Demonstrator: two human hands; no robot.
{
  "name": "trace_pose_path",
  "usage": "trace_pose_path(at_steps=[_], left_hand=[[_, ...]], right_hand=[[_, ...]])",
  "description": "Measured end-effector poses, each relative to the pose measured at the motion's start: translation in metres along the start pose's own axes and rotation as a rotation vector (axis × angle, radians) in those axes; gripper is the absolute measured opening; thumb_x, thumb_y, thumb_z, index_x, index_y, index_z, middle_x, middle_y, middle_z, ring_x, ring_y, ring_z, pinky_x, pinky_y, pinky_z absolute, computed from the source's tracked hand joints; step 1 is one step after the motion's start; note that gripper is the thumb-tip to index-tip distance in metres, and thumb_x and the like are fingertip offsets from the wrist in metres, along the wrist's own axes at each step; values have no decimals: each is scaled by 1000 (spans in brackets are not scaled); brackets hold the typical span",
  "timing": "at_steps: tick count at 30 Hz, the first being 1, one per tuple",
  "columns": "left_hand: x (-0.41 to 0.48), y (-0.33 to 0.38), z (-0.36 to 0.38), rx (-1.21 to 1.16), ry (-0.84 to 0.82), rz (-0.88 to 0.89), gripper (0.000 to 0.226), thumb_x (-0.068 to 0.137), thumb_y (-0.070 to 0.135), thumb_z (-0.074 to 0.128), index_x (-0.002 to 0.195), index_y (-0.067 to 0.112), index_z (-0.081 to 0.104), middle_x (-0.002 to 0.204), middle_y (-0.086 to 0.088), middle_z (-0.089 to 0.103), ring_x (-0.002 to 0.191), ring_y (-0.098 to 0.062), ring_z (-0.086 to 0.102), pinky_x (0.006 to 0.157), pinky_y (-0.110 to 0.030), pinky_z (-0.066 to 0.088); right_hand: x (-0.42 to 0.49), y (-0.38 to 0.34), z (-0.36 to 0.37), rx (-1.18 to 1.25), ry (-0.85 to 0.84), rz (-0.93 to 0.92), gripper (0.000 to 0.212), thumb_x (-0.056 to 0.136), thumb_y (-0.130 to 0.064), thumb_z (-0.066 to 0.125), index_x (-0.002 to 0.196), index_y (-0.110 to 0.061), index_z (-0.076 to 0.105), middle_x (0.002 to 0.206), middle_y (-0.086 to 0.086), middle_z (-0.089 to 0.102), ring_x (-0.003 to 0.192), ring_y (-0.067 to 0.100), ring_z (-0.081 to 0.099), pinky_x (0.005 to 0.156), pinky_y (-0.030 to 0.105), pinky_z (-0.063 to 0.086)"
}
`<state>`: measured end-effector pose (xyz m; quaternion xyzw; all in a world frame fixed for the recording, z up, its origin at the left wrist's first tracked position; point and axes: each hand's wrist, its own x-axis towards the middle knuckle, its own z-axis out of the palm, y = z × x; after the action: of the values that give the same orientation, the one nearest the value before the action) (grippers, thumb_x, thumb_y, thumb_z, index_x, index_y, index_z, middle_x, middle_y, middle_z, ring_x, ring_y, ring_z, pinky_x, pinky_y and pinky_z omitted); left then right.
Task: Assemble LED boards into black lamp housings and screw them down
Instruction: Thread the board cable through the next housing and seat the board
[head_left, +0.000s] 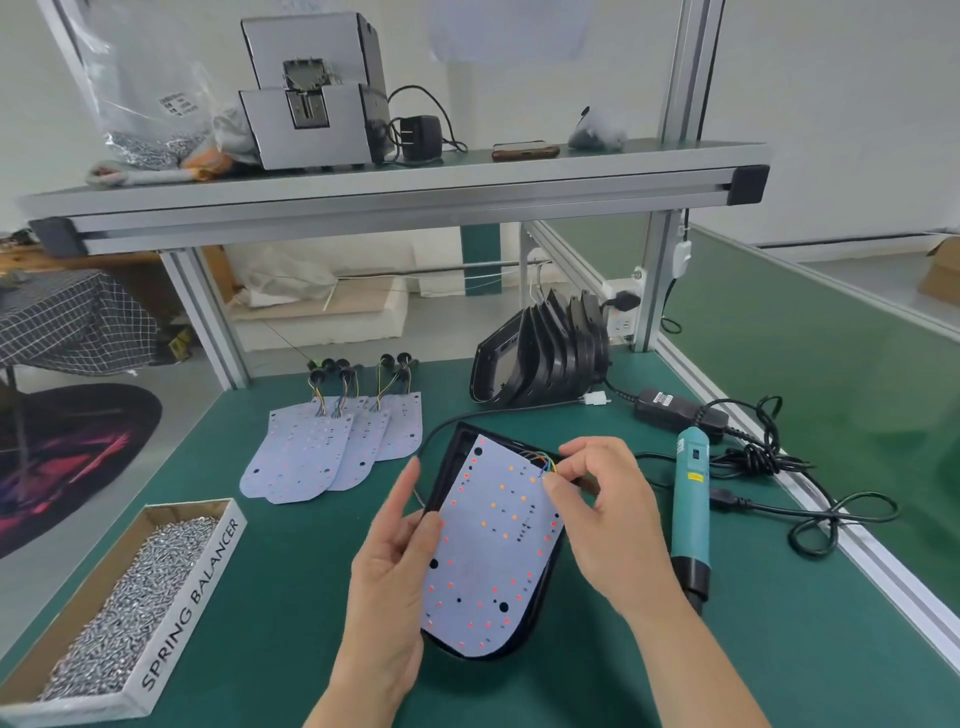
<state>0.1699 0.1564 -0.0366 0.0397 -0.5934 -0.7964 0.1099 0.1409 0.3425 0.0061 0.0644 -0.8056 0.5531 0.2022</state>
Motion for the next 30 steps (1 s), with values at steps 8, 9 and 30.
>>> trace_pose_path(at_steps=[8, 9, 30], left_hand=[[-1, -1, -8, -87, -280, -216, 39, 93, 21, 69, 131, 17, 65, 130, -13, 68, 119, -31, 66, 90, -37, 58], [-1, -1, -7, -57, -308, -198, 41, 90, 26, 70, 131, 20, 65, 130, -11, 68, 119, -30, 66, 89, -36, 58], [70, -34, 8, 161, 142, -87, 27, 99, 12, 60, 124, 23, 65, 110, 7, 76, 104, -13, 71, 96, -40, 54]], right_hand=[[-4, 5, 6, -6, 62, -108, 19, 88, -2, 70, 92, -20, 64, 108, -17, 56, 106, 8, 57, 83, 15, 44], [-5, 6, 7, -6, 67, -128, 20, 88, -2, 70, 93, -20, 65, 106, -17, 56, 106, 10, 57, 85, 17, 45], [241, 44, 4, -638, -165, -53, 32, 104, -21, 48, 133, -10, 57, 136, 13, 53, 122, 30, 52, 105, 41, 41]])
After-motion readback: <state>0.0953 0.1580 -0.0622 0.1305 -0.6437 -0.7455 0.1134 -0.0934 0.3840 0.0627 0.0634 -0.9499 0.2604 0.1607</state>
